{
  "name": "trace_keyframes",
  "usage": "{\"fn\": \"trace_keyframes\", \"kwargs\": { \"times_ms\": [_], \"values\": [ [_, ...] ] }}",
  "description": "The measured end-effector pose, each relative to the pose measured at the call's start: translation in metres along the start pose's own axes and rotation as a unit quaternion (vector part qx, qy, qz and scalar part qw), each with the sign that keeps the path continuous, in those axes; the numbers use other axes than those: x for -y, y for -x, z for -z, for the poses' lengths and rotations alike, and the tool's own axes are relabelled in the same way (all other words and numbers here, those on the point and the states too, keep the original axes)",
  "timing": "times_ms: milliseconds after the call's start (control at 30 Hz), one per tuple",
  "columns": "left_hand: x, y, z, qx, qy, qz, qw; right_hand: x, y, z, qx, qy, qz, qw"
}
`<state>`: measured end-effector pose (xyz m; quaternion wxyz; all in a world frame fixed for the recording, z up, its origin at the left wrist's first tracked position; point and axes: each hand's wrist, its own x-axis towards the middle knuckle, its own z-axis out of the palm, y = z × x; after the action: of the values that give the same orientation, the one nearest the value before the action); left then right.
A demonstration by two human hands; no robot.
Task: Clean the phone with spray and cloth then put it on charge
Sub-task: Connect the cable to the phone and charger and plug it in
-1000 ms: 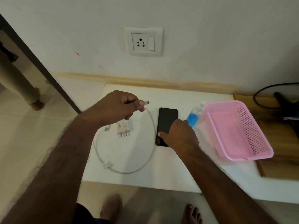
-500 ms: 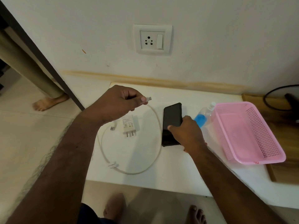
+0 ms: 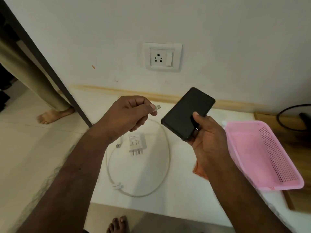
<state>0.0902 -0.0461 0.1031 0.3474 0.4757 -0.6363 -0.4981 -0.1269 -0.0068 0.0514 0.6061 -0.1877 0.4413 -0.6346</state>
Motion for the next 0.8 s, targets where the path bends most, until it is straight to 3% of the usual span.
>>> {"fn": "trace_keyframes", "kwargs": {
  "times_ms": [100, 200, 500, 800],
  "values": [
    [-0.005, 0.0, -0.003, 0.003, 0.019, -0.017, 1.0, 0.005, 0.007, -0.006, 0.079, -0.116, -0.009, 0.99],
    [-0.012, 0.001, -0.006, 0.019, 0.043, -0.03, 0.998, 0.007, 0.01, -0.007, 0.097, -0.169, 0.0, 0.981],
    [-0.021, 0.002, -0.031, 0.054, 0.058, -0.016, 0.997, 0.005, 0.01, -0.007, 0.103, -0.176, 0.022, 0.979],
    [-0.018, 0.0, -0.029, 0.032, 0.056, -0.001, 0.998, 0.001, 0.006, -0.002, 0.097, -0.196, 0.024, 0.975]
  ]
}}
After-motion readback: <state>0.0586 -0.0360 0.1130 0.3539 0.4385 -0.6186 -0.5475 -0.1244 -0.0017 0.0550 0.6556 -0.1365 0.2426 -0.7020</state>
